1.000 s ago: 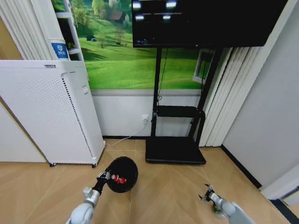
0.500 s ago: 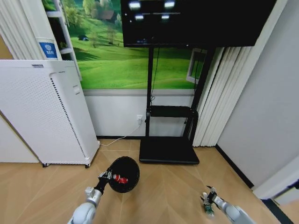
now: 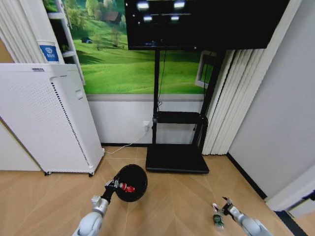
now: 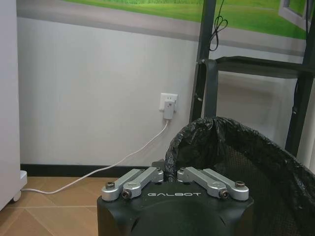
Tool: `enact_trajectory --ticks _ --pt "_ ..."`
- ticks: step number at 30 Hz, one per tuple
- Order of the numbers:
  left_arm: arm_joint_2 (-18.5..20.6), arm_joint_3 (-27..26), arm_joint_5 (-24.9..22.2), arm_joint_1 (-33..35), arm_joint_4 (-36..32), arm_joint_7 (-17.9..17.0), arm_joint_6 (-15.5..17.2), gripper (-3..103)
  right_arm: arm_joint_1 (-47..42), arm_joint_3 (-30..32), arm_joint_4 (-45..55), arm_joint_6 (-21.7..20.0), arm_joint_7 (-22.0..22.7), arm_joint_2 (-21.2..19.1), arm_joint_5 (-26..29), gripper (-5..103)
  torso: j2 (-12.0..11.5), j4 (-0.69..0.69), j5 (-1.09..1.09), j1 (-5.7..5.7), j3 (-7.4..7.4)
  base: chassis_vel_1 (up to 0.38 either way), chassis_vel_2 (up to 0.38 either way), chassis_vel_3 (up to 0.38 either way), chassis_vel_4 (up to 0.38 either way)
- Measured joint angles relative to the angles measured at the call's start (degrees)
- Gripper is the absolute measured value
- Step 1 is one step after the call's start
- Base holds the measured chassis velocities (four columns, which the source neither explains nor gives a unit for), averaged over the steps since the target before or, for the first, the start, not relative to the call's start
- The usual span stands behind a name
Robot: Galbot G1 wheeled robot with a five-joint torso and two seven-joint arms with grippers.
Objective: Pick up the trash bin and place the garbage on the floor into it.
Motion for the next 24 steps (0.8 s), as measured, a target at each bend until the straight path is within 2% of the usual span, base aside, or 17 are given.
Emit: enact_trajectory --ticks 1,6,8,11,17,22,24 --pt "-0.2 -0.1 0.1 0.0 0.3 0.0 -0.1 6 -0.4 -0.1 -0.3 -3.0 -0.1 0.2 3.2 84 0.0 0.00 0.01 0.00 0.00 0.000 0.000 0.000 0.000" --pt "-0.5 -0.2 0.4 -0.1 1.1 0.2 -0.3 6 -0.5 -0.3 -1.4 -6.1 -2.1 0.5 7.5 82 0.0 0.01 0.00 0.00 0.00 0.000 0.000 0.000 0.000" --pt "-0.6 -0.2 0.5 -0.2 1.4 0.2 -0.3 6 -0.3 -0.4 -1.7 -6.3 -3.0 0.5 8.2 80 0.0 0.02 0.00 0.00 0.00 0.000 0.000 0.000 0.000" --pt "-0.7 -0.1 0.8 -0.7 2.2 0.3 -0.5 6 0.4 -0.9 -2.4 -6.7 -4.6 0.5 9.1 83 0.0 0.02 0.00 0.00 0.00 0.000 0.000 0.000 0.000" --pt "-0.9 -0.2 1.1 -0.7 2.9 0.5 -0.8 6 0.3 -1.0 -0.3 -6.9 -5.2 -0.1 11.2 80 0.0 0.02 0.00 0.00 0.00 0.000 0.000 0.000 0.000" --pt "-1.4 -0.6 1.5 -0.5 3.4 0.8 -1.0 6 -0.5 -1.0 1.6 -4.8 -6.4 -1.0 11.6 78 0.0 0.02 -0.01 0.00 0.00 0.000 0.000 0.000 0.000" --pt "-1.6 -0.6 1.8 -0.5 3.5 0.8 -1.1 6 -1.0 -1.0 2.9 -4.8 -6.7 -1.2 11.5 83 0.0 0.02 0.00 0.00 0.00 0.000 0.000 0.000 0.000"
